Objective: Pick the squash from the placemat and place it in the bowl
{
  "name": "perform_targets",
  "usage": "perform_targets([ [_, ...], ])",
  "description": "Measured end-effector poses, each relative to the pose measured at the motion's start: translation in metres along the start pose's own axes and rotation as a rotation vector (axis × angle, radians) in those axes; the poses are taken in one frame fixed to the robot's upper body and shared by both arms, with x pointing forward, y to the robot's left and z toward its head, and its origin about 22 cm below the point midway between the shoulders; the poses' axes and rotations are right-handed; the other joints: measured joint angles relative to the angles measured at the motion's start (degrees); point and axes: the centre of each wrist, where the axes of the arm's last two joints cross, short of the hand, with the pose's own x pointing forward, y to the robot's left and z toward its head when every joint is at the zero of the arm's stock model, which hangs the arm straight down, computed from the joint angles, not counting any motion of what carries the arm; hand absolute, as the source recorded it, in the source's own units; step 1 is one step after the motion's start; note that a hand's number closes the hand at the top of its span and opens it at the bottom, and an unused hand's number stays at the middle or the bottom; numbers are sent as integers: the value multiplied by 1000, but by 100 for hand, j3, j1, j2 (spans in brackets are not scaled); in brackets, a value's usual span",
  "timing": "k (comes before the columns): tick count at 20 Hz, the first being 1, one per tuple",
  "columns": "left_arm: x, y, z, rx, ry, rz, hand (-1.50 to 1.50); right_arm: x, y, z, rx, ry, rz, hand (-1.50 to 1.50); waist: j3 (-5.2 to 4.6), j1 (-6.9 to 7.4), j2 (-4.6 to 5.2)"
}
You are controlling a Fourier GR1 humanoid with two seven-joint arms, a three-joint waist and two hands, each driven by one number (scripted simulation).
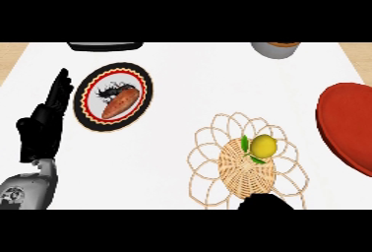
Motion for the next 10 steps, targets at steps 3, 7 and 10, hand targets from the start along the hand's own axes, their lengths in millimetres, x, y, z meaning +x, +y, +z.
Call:
perform_targets([
  [3, -4, 7, 2, 16, 12, -2, 0, 32, 21, 38, 19, -41, -11, 150, 3, -95, -18],
  [7, -4, 7, 2, 29, 15, 1, 0, 67, 18, 76, -92, -85, -124, 150, 10, -144, -11],
  [10, -4, 8, 4, 34, 14, 6, 0, 78, 15, 95, -181, -62, -181, 150, 12, -174, -19],
])
